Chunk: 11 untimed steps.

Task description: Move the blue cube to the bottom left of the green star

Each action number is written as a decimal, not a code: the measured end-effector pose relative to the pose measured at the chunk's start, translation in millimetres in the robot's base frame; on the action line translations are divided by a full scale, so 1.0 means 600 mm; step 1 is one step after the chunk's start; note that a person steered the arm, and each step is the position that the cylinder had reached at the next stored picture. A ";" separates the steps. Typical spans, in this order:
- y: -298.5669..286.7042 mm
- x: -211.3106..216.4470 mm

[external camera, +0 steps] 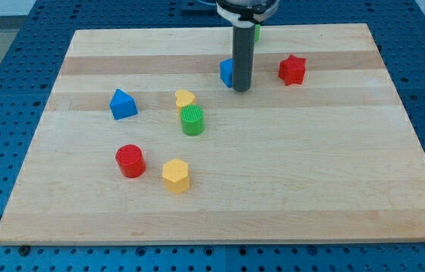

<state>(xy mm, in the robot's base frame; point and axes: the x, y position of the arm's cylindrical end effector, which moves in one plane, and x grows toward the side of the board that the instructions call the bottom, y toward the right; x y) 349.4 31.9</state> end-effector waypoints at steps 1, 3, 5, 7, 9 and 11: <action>-0.036 -0.032; -0.066 -0.051; -0.066 -0.112; -0.094 -0.142; -0.098 -0.142; -0.070 -0.057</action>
